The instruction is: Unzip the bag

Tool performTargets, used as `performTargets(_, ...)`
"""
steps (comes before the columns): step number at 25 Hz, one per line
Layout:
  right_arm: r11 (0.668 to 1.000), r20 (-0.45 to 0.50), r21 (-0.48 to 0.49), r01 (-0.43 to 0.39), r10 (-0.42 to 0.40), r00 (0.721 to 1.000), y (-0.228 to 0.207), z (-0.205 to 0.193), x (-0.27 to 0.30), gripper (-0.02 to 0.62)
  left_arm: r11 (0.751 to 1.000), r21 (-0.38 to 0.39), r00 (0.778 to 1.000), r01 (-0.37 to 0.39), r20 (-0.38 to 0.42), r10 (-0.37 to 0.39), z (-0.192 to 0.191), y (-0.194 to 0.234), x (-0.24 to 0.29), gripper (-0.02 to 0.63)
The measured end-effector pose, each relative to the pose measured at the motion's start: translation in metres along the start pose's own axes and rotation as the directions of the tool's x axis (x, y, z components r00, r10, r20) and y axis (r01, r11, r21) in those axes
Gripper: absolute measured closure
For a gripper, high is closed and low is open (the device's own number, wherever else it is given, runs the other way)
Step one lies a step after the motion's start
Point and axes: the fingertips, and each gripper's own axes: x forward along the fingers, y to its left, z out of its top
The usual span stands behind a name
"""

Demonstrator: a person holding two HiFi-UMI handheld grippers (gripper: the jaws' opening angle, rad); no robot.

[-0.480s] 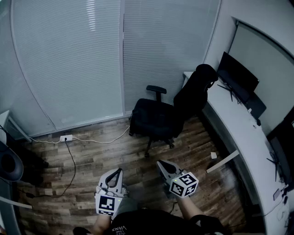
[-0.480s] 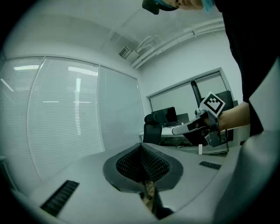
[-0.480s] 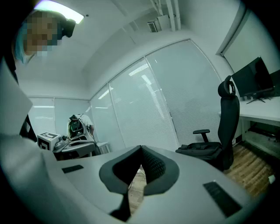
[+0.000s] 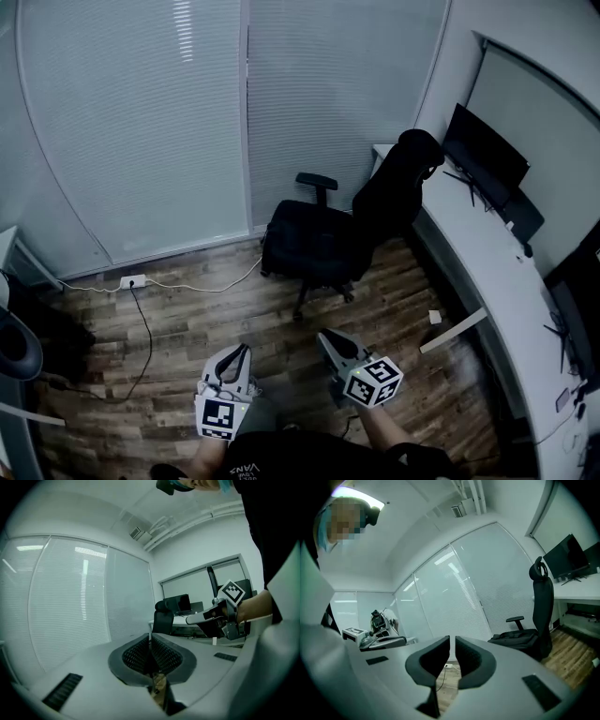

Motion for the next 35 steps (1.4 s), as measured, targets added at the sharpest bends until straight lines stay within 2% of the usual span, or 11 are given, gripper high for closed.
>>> performTargets(7,0.998,-0.015,0.053,0.039,-0.038,0.999,-0.031,-0.001,0.034,0.537,0.999,-0.026,0.999,0.028,-0.021,-0.028,-0.011,0.025,0.043,0.581)
performTargets(10,0.995,-0.021,0.077,0.056,-0.055,0.998,-0.045,0.003,0.054,0.46,0.998,-0.034,0.998,0.053,-0.027,-0.054,-0.014,0.038,0.067,0.556)
performTargets(16,0.989,-0.038,0.121,0.089,-0.085,0.996,-0.075,0.003,0.1,0.459,0.993,-0.012,0.99,0.119,-0.077,-0.12,-0.032,0.071,0.112,0.496)
performTargets(21,0.98,-0.053,0.151,0.13,-0.123,0.991,-0.095,0.001,0.135,0.459,0.986,-0.019,0.98,0.165,-0.106,-0.166,-0.047,0.104,0.144,0.476)
performTargets(31,0.959,-0.083,0.181,0.218,-0.206,0.975,-0.129,-0.008,0.196,0.454,0.956,-0.03,0.949,0.292,-0.118,-0.294,-0.073,0.147,0.208,0.432)
performTargets(35,0.957,-0.114,0.182,0.227,-0.209,0.971,-0.14,-0.017,0.216,0.454,0.94,0.043,0.931,0.34,-0.159,-0.329,-0.086,0.158,0.223,0.431)
